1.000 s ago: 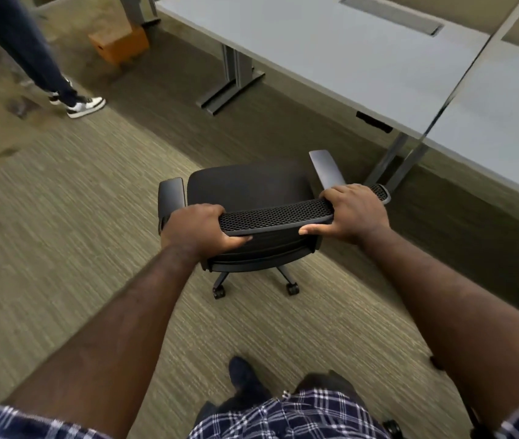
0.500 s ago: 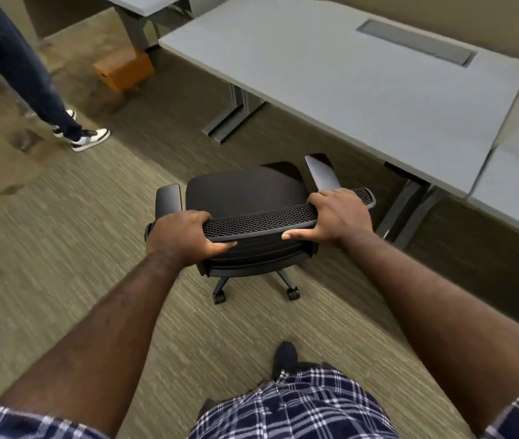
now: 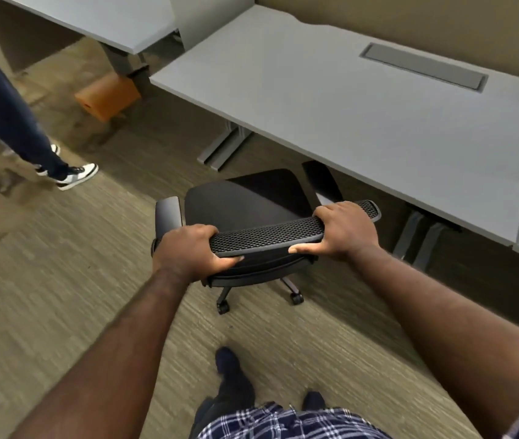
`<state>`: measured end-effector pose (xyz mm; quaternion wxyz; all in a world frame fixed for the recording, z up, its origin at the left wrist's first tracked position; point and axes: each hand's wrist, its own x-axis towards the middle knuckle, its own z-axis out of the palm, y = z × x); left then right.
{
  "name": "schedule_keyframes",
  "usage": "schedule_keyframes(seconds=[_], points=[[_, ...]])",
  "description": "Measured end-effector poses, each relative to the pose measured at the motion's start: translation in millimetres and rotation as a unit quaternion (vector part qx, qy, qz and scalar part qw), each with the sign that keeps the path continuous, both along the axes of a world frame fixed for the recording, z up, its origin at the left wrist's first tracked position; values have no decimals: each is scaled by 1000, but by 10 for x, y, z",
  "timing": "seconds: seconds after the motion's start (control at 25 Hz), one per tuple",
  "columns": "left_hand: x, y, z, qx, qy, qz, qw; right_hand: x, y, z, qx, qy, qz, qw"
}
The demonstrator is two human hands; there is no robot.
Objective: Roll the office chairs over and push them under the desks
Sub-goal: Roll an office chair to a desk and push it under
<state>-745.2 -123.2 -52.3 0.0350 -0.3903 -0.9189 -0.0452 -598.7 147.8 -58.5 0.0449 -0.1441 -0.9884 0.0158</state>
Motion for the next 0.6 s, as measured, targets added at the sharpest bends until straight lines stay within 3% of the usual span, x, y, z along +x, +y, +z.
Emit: schedule_keyframes(seconds=[0.4,0.6], points=[[-1906,-42,-37,-10,-24,-104,994,-1341,-416,-43,5,2,-93,996],[-2602,115,-46,-6,17,-147,989,-1914,-347,-37,12,2,-118,993]])
